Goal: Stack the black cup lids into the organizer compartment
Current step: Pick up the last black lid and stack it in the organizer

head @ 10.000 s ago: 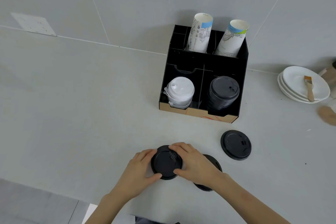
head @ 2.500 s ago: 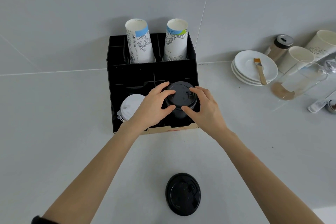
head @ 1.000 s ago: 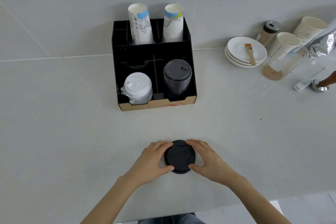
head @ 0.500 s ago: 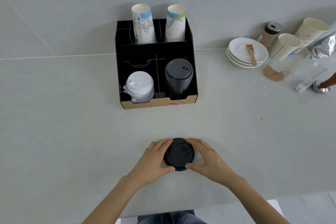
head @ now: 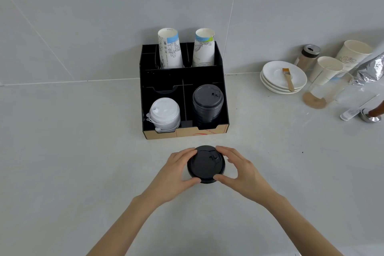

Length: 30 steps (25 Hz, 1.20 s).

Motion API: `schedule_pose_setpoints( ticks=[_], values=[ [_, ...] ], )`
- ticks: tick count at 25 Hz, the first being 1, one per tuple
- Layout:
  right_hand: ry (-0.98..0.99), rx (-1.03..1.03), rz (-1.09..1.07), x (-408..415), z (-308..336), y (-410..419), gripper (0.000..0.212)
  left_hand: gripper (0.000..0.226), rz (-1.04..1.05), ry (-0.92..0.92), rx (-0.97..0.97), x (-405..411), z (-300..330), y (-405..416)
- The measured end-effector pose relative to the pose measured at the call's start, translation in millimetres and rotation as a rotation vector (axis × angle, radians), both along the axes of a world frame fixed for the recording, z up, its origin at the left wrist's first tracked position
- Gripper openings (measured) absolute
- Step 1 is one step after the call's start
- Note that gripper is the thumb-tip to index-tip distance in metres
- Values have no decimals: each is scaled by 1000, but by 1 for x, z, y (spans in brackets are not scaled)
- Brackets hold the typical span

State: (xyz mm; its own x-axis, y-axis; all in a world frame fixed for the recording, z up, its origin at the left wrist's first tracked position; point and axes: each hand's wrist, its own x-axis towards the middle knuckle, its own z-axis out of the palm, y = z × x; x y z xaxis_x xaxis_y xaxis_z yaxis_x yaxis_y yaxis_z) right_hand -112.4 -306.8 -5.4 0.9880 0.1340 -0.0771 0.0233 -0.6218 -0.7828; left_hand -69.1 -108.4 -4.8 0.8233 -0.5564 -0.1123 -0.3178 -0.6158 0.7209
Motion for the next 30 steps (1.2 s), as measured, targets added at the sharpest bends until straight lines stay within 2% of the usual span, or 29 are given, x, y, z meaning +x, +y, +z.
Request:
schedule_pose_setpoints(
  ticks=[6,13,18,30],
  values=[
    [-123,-16,-10,32,28,-6,61,65,-6,-105,-39,34,31,-7],
    [-221,-16,-70,79,56,-18,61,65,-10,-201,2,82,60,-28],
    [-208,-14,-117,106,60,-23,61,66,40,-228,11,112,64,-44],
    [-159,-33,-217,145,45,-25,59,66,5,-172,27,153,53,-57]
  ],
)
